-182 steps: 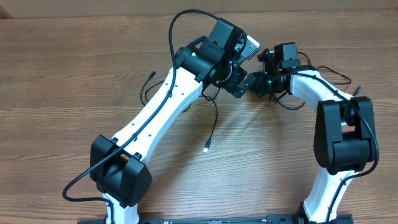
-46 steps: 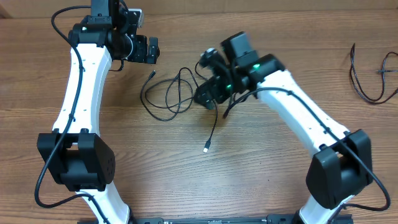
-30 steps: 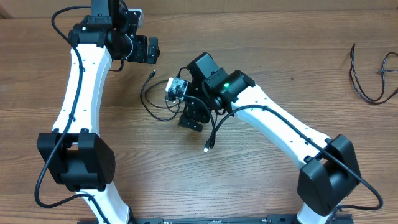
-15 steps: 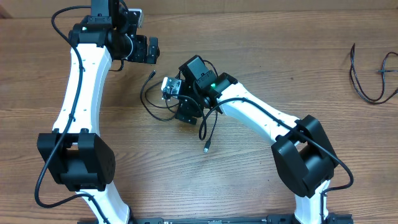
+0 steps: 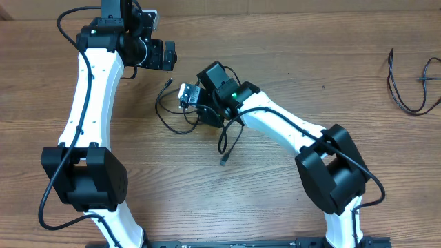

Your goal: Untangle cables

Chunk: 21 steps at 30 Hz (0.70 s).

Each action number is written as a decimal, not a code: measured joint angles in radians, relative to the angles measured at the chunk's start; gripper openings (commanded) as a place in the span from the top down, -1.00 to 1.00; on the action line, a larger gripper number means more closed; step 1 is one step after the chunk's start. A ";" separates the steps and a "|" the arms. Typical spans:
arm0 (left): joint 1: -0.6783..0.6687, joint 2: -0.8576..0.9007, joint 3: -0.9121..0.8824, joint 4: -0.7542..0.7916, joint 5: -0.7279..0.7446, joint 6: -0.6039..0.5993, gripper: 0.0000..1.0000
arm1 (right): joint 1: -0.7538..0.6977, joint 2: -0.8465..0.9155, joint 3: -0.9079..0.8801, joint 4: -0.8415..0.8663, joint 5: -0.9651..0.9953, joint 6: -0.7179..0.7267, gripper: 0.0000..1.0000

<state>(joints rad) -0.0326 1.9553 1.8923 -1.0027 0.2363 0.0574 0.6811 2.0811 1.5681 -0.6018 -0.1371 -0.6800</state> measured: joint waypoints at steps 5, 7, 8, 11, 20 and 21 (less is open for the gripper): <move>0.000 0.000 0.000 0.000 0.000 0.000 -0.99 | 0.000 0.007 0.000 -0.004 -0.013 0.040 0.92; 0.000 0.000 0.000 0.000 0.000 0.000 -0.99 | 0.000 0.007 0.000 -0.016 -0.029 0.053 0.92; 0.000 0.000 0.000 0.000 0.000 0.000 -0.99 | 0.000 0.007 0.000 -0.022 -0.041 0.063 0.92; 0.000 0.000 0.000 0.000 0.000 0.000 -1.00 | 0.000 0.007 0.000 -0.026 -0.060 0.108 0.92; 0.000 0.000 0.000 0.000 0.000 0.000 -1.00 | 0.000 -0.073 -0.005 -0.143 -0.144 0.307 0.92; 0.000 0.000 0.000 0.000 0.000 0.000 -0.99 | 0.000 -0.109 -0.005 -0.154 -0.154 0.321 0.92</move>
<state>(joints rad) -0.0326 1.9553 1.8923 -1.0023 0.2363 0.0574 0.6811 1.9720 1.5627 -0.7563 -0.2916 -0.3588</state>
